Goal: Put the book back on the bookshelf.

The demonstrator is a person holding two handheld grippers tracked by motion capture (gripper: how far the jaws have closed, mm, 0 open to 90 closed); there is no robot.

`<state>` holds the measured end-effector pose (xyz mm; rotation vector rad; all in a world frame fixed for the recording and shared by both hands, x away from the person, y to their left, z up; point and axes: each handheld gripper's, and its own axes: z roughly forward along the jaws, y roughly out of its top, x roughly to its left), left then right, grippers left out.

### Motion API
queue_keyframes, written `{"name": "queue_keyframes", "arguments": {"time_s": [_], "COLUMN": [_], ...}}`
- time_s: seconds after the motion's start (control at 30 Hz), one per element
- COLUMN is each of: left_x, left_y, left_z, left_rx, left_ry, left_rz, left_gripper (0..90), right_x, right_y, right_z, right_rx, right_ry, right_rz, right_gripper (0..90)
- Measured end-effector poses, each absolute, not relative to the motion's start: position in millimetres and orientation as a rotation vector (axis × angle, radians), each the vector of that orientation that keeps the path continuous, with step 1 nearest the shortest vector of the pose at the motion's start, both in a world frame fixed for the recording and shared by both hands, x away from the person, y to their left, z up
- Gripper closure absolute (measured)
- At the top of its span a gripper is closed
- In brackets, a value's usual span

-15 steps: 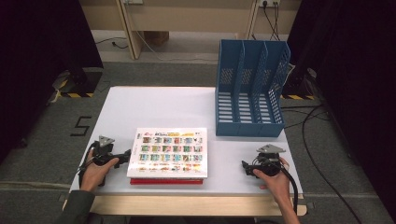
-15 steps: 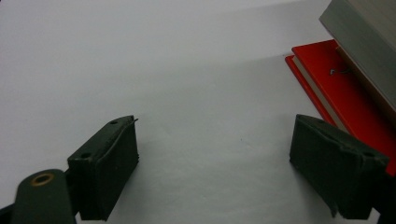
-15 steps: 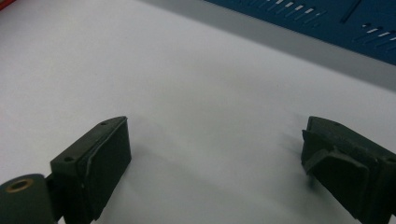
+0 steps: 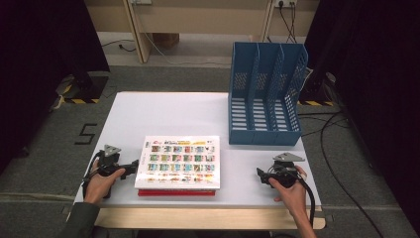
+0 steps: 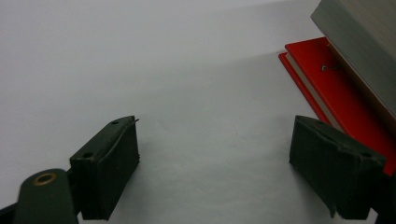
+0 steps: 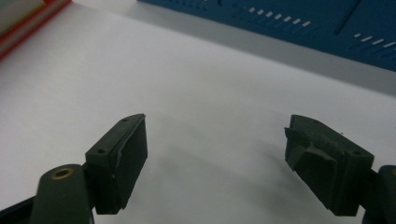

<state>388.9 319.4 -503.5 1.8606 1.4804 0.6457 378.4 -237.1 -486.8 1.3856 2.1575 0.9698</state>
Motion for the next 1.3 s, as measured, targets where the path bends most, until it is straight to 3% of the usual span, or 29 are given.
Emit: {"name": "queue_keyframes", "arguments": {"time_s": [0.3,0.77,0.93,1.03,1.17,1.3], "left_x": [379.8,370.2,367.5,364.9,362.2,361.3], "left_y": [320.0,311.6,307.6,301.8,296.5,295.2], "left_z": [-491.1,-467.9,-464.9,-462.5,-461.4,-461.0], "left_rx": [1.812,1.857,1.868,1.889,1.902,1.906], "left_ry": [1.458,1.338,1.336,1.306,1.281,1.273], "left_rz": [0.643,0.583,0.589,0.59,0.615,0.592], "left_gripper": [15.2,15.1,20.7,35.1,47.3,49.0], "right_x": [369.4,359.5,359.1,360.9,364.2,369.0], "right_y": [-225.5,-190.4,-175.1,-167.9,-160.0,-147.8], "right_z": [-474.8,-462.9,-457.3,-457.4,-455.7,-455.6], "right_rx": [1.307,1.204,1.167,1.154,1.138,1.148], "right_ry": [2.184,2.308,2.334,2.363,2.364,2.405], "right_rz": [1.155,1.358,1.382,1.394,1.426,1.468], "right_gripper": [15.4,16.6,17.3,17.4,17.7,17.5]}}
